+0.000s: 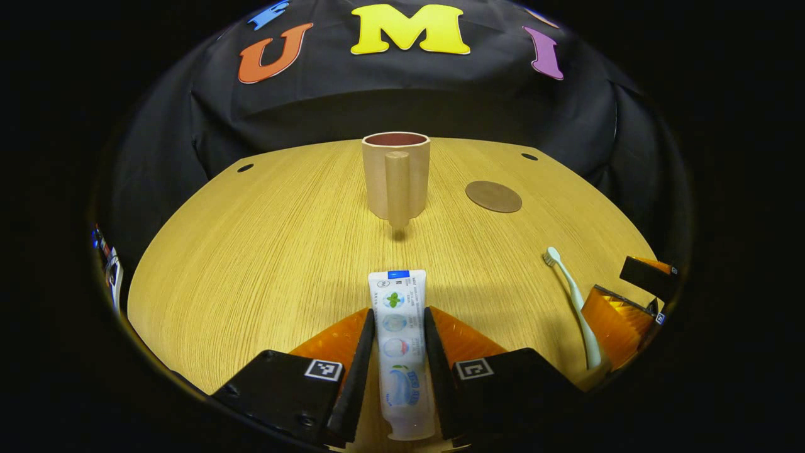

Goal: Put the toothbrush and toothpaste on the desktop into the cup, then pick up the cup and place it on the coaster on the desktop.

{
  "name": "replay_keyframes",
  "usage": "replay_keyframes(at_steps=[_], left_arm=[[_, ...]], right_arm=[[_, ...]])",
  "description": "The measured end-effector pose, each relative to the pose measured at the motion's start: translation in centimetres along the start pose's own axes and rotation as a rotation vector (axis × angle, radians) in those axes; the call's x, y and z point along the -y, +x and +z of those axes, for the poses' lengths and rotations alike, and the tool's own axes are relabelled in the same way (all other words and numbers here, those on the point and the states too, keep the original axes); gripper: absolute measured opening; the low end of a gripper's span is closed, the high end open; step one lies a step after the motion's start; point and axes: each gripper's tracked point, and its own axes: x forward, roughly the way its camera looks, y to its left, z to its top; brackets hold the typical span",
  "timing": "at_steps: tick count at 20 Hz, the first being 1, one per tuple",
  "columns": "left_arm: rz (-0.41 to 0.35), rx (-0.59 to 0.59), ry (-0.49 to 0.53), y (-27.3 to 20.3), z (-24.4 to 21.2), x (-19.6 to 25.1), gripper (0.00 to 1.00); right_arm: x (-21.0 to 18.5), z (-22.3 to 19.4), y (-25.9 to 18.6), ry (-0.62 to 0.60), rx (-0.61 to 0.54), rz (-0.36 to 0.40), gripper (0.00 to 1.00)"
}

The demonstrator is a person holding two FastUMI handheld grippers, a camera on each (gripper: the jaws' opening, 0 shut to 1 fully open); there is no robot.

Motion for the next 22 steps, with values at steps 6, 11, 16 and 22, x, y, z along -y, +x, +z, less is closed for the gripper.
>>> replay_keyframes(at_steps=[6, 11, 16, 22], left_arm=[[-0.035, 0.009, -0.043, -0.3, 0.1, 0.2, 0.43], [-0.01, 0.054, -0.039, -1.3, 1.0, -0.5, 0.41], [0.006, 0.125, -0.039, -3.0, 3.2, -1.4, 0.4], [0.01, 0.209, -0.045, -4.8, 6.0, -1.9, 0.4]], right_arm=[[-0.1, -1.0, 1.9, 0.011, -0.074, -0.011, 0.95], [0.3, -1.4, 3.7, 0.019, -0.119, -0.041, 0.94], [-0.5, -1.7, 4.3, 0.034, -0.157, -0.035, 0.68], [-0.6, -1.5, 5.1, 0.09, -0.179, -0.026, 0.17]])
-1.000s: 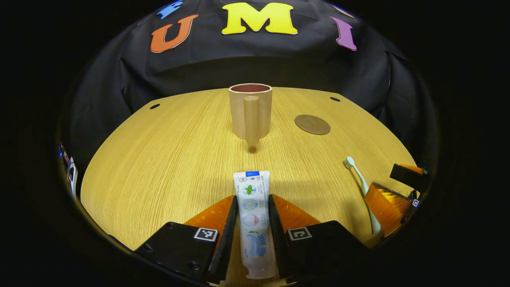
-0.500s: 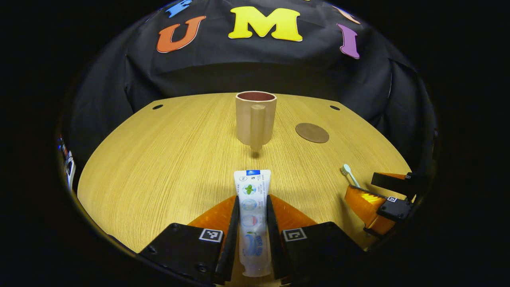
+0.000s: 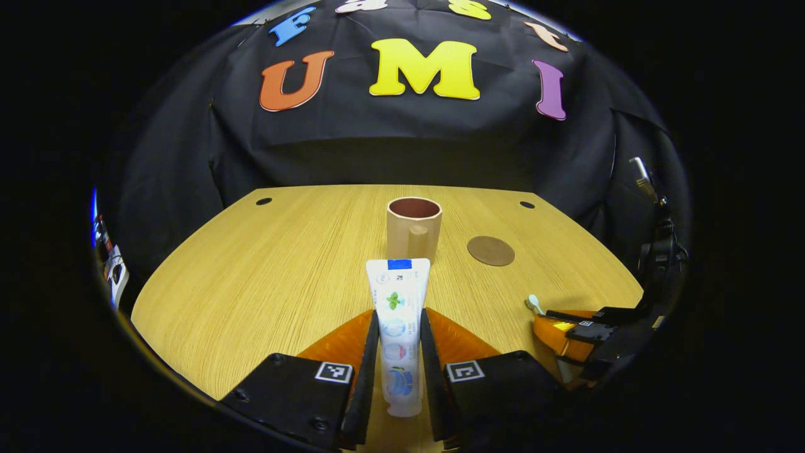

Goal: Put the toothbrush and toothpaste on the desktop into the cup, then pick up the cup and place it on the coaster on the desktop.

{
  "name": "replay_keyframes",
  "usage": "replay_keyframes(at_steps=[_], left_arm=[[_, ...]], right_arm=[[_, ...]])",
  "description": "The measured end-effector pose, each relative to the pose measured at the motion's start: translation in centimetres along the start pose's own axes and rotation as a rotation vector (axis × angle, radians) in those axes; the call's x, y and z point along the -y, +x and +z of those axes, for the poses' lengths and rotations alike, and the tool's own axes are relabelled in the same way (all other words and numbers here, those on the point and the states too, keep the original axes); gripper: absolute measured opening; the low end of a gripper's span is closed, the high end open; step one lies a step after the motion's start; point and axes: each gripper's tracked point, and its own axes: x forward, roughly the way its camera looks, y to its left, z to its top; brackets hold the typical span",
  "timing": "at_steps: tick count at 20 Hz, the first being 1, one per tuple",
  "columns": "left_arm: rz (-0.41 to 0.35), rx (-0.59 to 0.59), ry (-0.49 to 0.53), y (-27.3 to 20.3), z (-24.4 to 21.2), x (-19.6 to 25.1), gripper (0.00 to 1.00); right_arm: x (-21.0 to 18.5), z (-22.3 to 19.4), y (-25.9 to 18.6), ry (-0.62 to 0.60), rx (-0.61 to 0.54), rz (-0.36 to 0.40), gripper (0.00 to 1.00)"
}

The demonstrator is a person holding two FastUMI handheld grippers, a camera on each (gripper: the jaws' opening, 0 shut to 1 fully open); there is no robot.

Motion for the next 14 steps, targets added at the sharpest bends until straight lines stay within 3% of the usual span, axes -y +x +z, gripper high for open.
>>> replay_keyframes(at_steps=[1, 3, 13, 14], left_arm=[[-0.002, 0.007, -0.001, -0.2, 0.3, 0.0, 0.4], [-0.005, 0.026, -0.004, -0.4, 0.9, 0.0, 0.4], [-0.027, 0.104, -0.003, -1.5, 4.7, 0.5, 0.4], [-0.03, 0.116, 0.0, -1.5, 5.4, 0.5, 0.36]], right_arm=[[0.0, 0.1, 0.1, 0.003, -0.002, 0.006, 0.04], [-0.2, -0.2, -0.2, 0.016, -0.007, 0.023, 0.0], [-1.1, 1.7, -2.4, 0.064, 0.072, 0.094, 0.0], [-1.1, 1.9, -2.8, 0.068, 0.081, 0.098, 0.0]])
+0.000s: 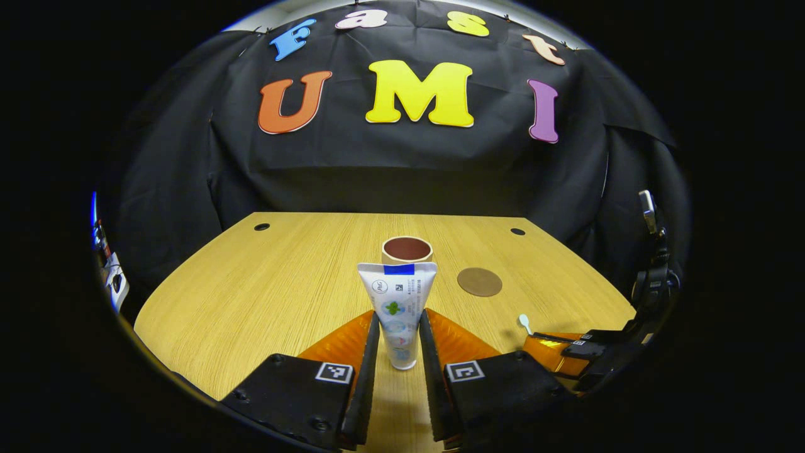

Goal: Put the toothbrush and toothpaste on the desktop into the cup, then pick up the cup and place it on the coaster on the desktop.

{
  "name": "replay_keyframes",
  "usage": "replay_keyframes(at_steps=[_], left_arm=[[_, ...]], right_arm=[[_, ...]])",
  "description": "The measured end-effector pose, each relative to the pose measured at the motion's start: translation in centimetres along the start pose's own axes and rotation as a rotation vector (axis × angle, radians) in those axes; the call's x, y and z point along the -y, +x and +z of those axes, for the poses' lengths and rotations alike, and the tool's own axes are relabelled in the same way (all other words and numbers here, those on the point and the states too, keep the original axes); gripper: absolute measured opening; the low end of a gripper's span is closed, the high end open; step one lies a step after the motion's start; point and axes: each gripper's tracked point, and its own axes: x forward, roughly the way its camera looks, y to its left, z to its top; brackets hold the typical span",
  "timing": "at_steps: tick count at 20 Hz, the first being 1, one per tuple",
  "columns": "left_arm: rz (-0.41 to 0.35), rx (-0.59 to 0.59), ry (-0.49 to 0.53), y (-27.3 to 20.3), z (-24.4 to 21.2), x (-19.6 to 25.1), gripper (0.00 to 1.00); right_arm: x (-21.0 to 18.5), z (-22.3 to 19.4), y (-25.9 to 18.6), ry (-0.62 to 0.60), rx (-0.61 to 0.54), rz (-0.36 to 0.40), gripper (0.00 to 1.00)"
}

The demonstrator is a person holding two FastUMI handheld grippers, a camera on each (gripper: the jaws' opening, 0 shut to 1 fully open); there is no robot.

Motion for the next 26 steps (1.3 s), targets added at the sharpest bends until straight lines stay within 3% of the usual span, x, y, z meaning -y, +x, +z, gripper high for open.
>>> replay_keyframes(at_steps=[3, 4, 12, 19, 23, 26], left_arm=[[0.004, 0.054, 0.033, 0.3, 3.5, -0.4, 0.43], [0.005, 0.074, 0.044, 0.4, 4.8, -0.5, 0.4], [-0.044, 0.207, 0.057, 2.3, 13.4, 0.4, 0.39], [-0.063, 0.174, 0.041, 7.3, 13.3, 1.6, 0.4], [-0.047, 0.145, 0.014, 9.8, 12.6, 0.8, 0.4], [-0.025, 0.14, 0.025, 10.9, 12.5, 0.3, 0.4]], right_arm=[[-0.1, 1.0, -0.9, 0.005, 0.032, 0.013, 0.0], [-0.2, 1.2, -1.2, 0.005, 0.041, 0.018, 0.0], [-0.5, 2.5, -2.9, -0.001, 0.095, 0.041, 0.0], [-0.5, 4.4, -4.7, -0.015, 0.156, 0.05, 0.0], [-0.7, 5.0, -5.5, -0.019, 0.183, 0.068, 0.03], [-1.1, 5.1, -5.3, -0.029, 0.185, 0.078, 0.0]])
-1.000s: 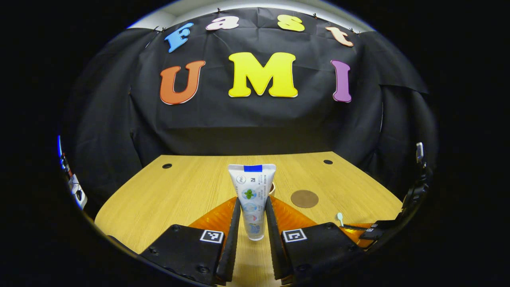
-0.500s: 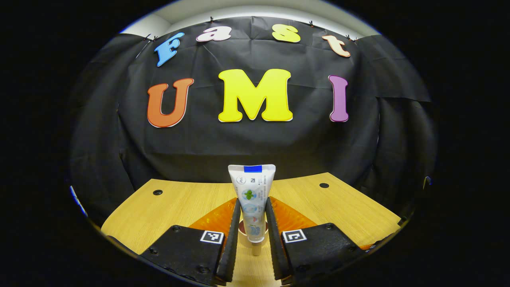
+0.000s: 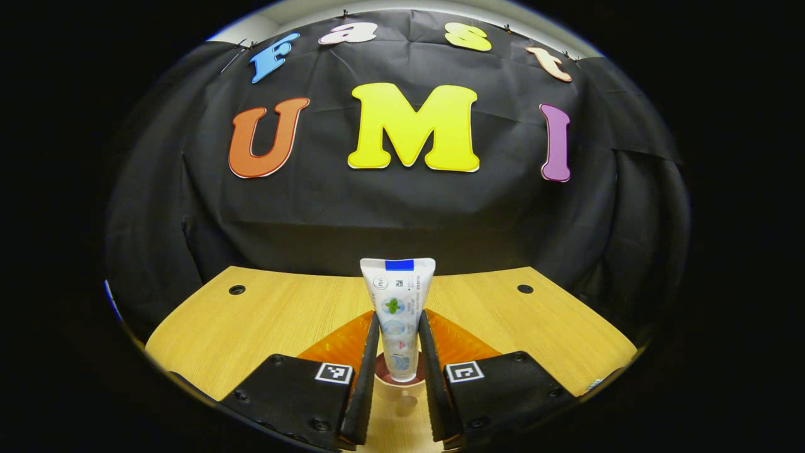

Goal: Put the toothbrush and toothpaste on the desktop into the cup, then pick up the cup and place it on the coaster on the desktop.

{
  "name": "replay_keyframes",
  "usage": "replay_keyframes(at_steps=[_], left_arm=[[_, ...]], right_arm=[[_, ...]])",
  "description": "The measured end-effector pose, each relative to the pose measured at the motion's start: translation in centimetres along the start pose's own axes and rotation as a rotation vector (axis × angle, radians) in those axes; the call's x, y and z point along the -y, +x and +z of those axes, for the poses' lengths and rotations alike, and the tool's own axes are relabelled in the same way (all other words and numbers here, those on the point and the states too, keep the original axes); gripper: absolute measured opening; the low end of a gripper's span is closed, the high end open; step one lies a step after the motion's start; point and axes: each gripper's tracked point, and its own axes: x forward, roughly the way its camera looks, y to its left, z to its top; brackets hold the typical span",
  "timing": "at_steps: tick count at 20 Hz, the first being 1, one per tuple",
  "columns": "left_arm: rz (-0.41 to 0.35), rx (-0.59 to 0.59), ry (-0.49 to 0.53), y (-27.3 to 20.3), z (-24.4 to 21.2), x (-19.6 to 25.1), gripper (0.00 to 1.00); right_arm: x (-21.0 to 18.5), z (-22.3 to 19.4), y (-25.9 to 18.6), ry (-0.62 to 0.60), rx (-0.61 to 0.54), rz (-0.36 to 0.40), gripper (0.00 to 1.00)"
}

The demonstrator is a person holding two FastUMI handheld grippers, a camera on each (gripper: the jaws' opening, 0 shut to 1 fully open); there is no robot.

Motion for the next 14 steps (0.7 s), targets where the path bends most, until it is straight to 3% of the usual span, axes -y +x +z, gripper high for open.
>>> replay_keyframes(at_steps=[1, 2, 8, 9, 10, 12, 13, 14], left_arm=[[0.0, -0.003, 0.0, 0.3, -0.2, -0.1, 0.43], [-0.005, -0.01, -0.003, 0.6, -0.5, 0.0, 0.4], [0.015, -0.015, -0.001, 1.4, -1.1, -0.6, 0.45], [0.014, -0.025, 0.002, 1.3, -1.4, -0.5, 0.49], [0.015, -0.032, 0.004, 1.0, -1.4, -0.5, 0.6], [0.014, -0.026, 0.004, 0.3, -1.5, -0.7, 0.65], [0.012, -0.017, -0.001, -0.3, -1.4, -0.7, 0.81], [0.013, 0.0, -0.003, -0.7, -0.8, -0.8, 0.79]], right_arm=[[0.0, 0.2, 0.1, -0.003, 0.004, 0.0, 0.0], [0.0, 0.4, 0.2, -0.006, 0.009, 0.0, 0.0], [-0.3, 0.3, 0.4, -0.011, 0.008, 0.007, 0.0], [-0.3, 0.5, 0.5, -0.013, 0.014, 0.008, 0.0], [-0.2, 0.7, 0.5, -0.017, 0.023, 0.008, 0.0], [-0.6, 1.4, 0.4, -0.023, 0.041, 0.016, 0.0], [-0.9, 1.9, 0.3, -0.023, 0.052, 0.022, 0.0], [-1.0, 2.4, 0.4, -0.032, 0.064, 0.024, 0.0]])
